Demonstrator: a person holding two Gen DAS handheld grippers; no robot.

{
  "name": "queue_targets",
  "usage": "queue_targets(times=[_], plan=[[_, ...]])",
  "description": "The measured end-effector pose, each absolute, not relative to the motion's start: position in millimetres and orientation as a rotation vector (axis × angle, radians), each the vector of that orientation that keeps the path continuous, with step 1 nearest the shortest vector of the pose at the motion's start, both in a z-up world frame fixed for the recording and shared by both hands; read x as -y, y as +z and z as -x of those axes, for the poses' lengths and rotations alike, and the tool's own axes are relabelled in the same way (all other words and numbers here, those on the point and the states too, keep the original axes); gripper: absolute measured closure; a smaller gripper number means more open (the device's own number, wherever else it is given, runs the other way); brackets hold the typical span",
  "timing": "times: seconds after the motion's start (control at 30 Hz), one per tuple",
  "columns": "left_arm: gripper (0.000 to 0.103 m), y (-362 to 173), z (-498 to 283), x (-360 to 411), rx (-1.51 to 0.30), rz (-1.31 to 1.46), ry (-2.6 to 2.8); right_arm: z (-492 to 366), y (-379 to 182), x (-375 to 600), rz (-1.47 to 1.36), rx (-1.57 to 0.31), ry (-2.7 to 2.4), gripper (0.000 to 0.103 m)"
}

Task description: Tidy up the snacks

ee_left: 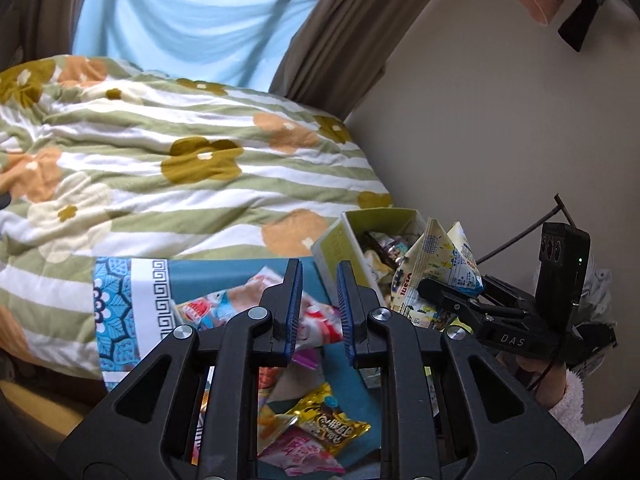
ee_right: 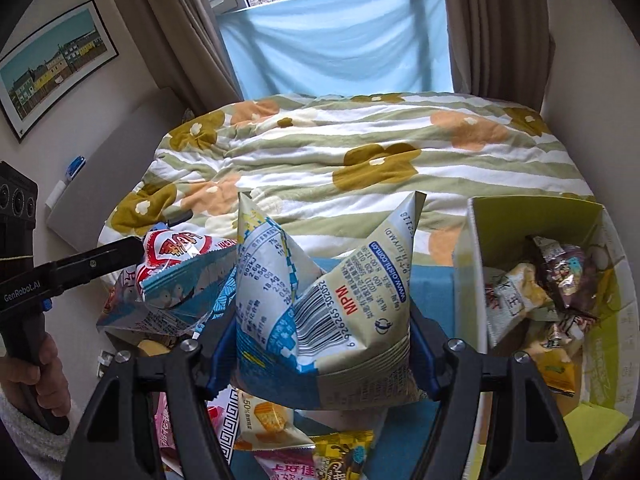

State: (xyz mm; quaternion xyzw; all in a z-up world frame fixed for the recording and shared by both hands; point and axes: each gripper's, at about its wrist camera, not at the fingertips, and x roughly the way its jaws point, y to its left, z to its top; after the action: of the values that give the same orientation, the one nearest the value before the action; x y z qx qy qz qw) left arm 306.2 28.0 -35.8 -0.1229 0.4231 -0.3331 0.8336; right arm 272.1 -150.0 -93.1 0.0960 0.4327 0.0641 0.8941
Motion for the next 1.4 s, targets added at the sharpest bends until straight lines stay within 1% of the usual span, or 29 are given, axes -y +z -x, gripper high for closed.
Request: queue_targets(times=[0.13,0.23,0.47,0.5,0.53,0.6,0.63,0.67,0.9,1.13,1.27,1.37,1.4], plan=[[0.088,-17,-293,28,-0.874,0.242,-0.766,-242,-65,202,-0.210,-0.841,0.062,0.036],[0.088,-21,-281,65,-0.898,0.225,-0.778,-222,-52,240,-0.220,-0.819,0.018,0.036],[0.087,-49,-257,126,-0.978,0.158,-0.742,-194,-67,299,-0.252,-0.861,-0.010,0.036],[0.086,-53,-255,134,-0.988,0.139,-0.738,-192,-72,307,-0.260,-0.871,-0.007,0.036],[0.083,-56,-252,141,-0.995,0.123,-0.732,-190,-76,312,-0.268,-0.880,-0.005,0.036],[0.057,-62,-245,154,-0.992,0.102,-0.710,-187,-83,321,-0.277,-0.900,0.000,0.036],[0.019,-66,-242,160,-0.988,0.096,-0.702,-186,-87,325,-0.279,-0.909,0.004,0.036],[0.000,-69,-240,163,-0.976,0.096,-0.694,-184,-89,330,-0.280,-0.918,0.008,0.036],[0.000,-89,-225,178,-1.000,0.127,-0.638,-179,-110,353,-0.278,-0.968,0.046,0.036],[0.000,-101,-210,181,-1.009,0.142,-0.570,-182,-146,359,-0.228,-1.032,0.091,0.034],[0.000,-105,-204,179,-1.017,0.149,-0.539,-186,-170,368,-0.245,-1.055,0.096,0.033],[0.000,-108,-199,177,-1.019,0.139,-0.512,-185,-179,370,-0.224,-1.053,0.071,0.027],[0.000,-109,-197,176,-1.020,0.140,-0.504,-184,-179,371,-0.221,-1.045,0.068,0.022]])
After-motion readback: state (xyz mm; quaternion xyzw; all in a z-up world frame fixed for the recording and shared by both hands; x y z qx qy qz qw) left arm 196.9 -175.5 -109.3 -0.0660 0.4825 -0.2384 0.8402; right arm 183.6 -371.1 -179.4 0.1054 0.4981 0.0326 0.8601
